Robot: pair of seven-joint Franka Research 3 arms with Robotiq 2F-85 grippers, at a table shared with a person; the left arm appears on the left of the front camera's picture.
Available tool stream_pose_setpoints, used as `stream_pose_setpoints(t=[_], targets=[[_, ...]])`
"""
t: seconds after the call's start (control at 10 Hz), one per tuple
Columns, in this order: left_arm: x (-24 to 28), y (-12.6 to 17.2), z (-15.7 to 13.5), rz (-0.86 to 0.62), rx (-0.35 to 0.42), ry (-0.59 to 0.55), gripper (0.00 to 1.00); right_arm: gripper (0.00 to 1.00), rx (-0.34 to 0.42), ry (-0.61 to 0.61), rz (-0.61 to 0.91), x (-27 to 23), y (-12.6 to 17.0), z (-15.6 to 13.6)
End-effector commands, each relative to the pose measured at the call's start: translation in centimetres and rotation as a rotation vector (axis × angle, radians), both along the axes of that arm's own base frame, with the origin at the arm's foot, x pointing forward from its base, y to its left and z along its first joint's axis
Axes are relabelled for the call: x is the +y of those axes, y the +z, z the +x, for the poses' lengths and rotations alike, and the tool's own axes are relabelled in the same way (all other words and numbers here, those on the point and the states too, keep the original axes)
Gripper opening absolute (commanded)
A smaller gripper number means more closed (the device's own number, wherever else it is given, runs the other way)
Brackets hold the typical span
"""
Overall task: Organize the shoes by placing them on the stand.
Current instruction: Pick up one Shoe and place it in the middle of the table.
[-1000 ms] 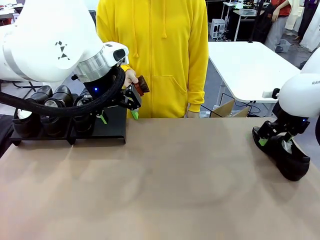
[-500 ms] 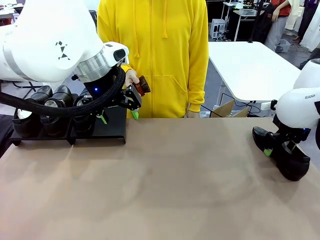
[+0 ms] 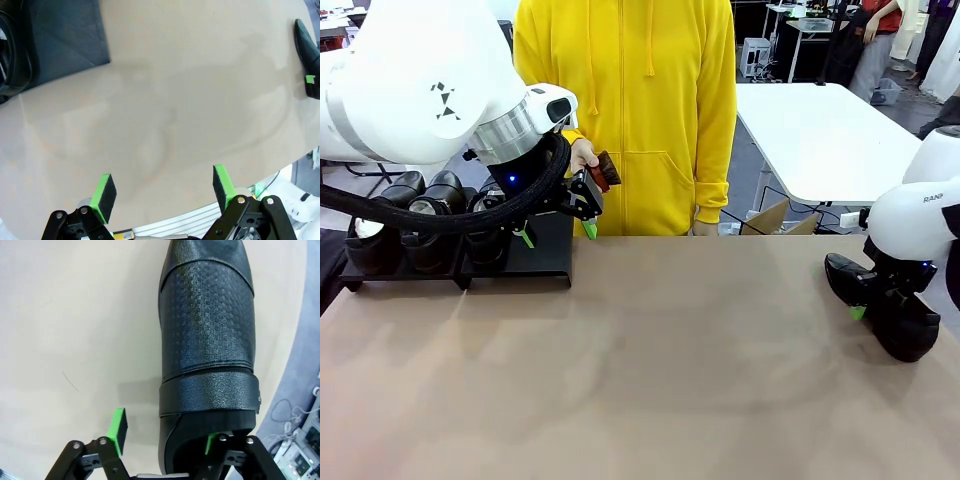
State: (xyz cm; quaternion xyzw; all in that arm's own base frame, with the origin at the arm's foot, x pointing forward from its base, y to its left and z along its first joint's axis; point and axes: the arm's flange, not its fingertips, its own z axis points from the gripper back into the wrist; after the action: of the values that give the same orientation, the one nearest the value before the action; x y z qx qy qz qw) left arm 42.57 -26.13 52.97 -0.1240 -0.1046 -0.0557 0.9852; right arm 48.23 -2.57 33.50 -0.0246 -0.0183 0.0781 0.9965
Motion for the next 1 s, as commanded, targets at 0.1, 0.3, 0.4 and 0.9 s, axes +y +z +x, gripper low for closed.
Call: stream_pose_setpoints(t=[0.1, 0.3, 0.4, 0.9], targets=[[0.2, -0.2, -0.1, -0.023, -0.002, 0.008, 1.0, 0.17, 0.004, -0.023, -0.011, -0.9, 0.6, 0.3], [0.2, -0.2, -0.1, -0.023, -0.002, 0.008, 1.0, 0.0, 0.005, -0.03, -0.016, -1.0, 0.7, 0.3], [0.2, -0.2, -0.1, -0.023, -0.002, 0.008, 1.0, 0.0, 0.005, -0.032, -0.024, -1.0, 0.8, 0.3], [0.2, -0.2, -0.1, -0.023, -0.002, 0.008, 1.0, 0.0, -0.028, -0.124, 0.011, 0.5, 4.0, -0.4]])
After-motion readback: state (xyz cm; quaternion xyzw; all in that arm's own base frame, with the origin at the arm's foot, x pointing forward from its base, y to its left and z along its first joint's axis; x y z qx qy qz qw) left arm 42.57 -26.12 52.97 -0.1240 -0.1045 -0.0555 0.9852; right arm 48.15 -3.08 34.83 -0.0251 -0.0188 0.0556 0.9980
